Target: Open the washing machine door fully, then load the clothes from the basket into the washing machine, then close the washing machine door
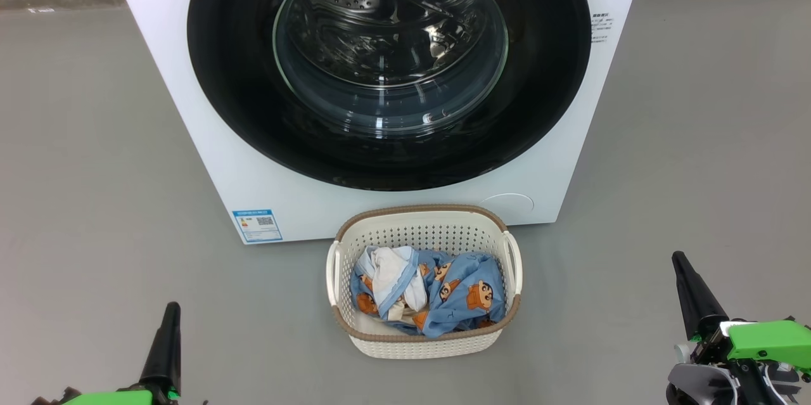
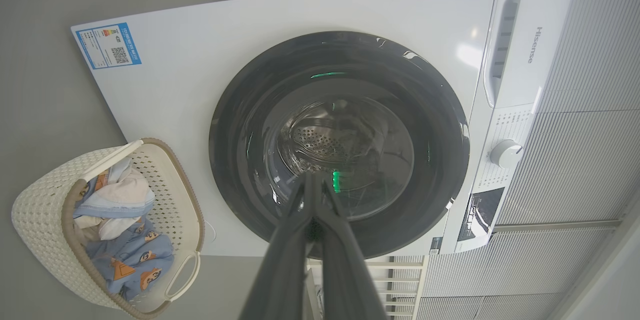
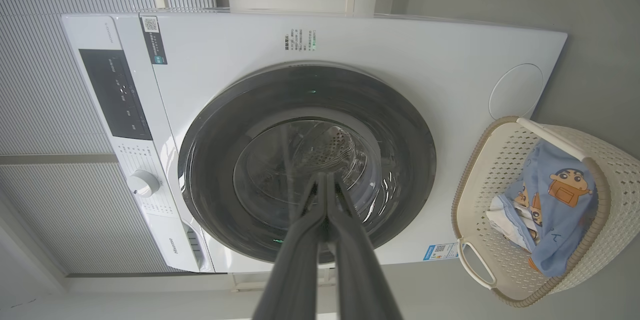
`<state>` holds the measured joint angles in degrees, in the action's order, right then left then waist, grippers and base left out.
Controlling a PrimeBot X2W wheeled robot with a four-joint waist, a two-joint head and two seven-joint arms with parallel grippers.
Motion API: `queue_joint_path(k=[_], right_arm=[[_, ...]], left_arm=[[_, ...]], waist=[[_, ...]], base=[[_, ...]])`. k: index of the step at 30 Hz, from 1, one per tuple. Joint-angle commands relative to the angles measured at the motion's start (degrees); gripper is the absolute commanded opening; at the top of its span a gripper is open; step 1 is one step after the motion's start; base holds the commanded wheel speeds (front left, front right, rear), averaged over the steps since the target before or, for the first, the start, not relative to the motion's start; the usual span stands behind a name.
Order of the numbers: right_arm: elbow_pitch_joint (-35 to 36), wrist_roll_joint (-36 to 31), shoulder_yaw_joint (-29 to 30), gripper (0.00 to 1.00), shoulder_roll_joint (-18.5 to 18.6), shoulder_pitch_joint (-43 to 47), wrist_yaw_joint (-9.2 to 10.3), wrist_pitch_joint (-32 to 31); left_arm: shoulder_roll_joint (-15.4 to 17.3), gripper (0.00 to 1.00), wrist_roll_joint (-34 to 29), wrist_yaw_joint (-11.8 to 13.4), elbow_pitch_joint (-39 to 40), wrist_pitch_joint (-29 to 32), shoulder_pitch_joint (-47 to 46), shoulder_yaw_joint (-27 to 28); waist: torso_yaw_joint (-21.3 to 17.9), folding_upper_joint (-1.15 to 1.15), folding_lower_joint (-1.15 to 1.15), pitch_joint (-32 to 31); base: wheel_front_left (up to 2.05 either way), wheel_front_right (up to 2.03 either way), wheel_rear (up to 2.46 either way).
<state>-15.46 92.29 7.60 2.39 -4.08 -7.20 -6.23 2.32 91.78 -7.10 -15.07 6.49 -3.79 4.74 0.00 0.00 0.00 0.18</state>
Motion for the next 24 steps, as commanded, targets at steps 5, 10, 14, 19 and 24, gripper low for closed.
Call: queue_joint_path(k=[5, 10, 14, 19, 24], right_arm=[[1.44, -0.12, -1.08, 0.0, 0.49, -2.1, -0.29, -0.25], [1.44, -0.12, -1.08, 0.0, 0.49, -2.1, -0.29, -0.25], [1.44, -0.12, -1.09, 0.0, 0.49, -2.1, -0.29, -0.25], [1.44, -0.12, -1.09, 0.0, 0.49, -2.1, -0.29, -0.25], [1.44, -0.12, -1.09, 0.0, 0.49, -2.1, -0.29, -0.25]], left_arm=[[0.55, 0.0, 0.41, -0.39, 1.04, -0.01, -2.4, 1.76], [0.55, 0.0, 0.41, -0.39, 1.04, -0.01, -2.4, 1.76], [0.55, 0.0, 0.41, -0.39, 1.04, -0.01, -2.4, 1.76], [0.55, 0.0, 0.41, -0.39, 1.04, -0.01, -2.4, 1.76], [0.55, 0.0, 0.41, -0.39, 1.04, -0.01, -2.4, 1.76]], waist=[[0.0, 0.0, 0.0, 0.0], [0.0, 0.0, 0.0, 0.0], [0.0, 0.0, 0.0, 0.0], [0.0, 0.0, 0.0, 0.0], [0.0, 0.0, 0.0, 0.0]], base=[[0.0, 0.0, 0.0], [0.0, 0.0, 0.0], [0.0, 0.0, 0.0], [0.0, 0.0, 0.0], [0.0, 0.0, 0.0]])
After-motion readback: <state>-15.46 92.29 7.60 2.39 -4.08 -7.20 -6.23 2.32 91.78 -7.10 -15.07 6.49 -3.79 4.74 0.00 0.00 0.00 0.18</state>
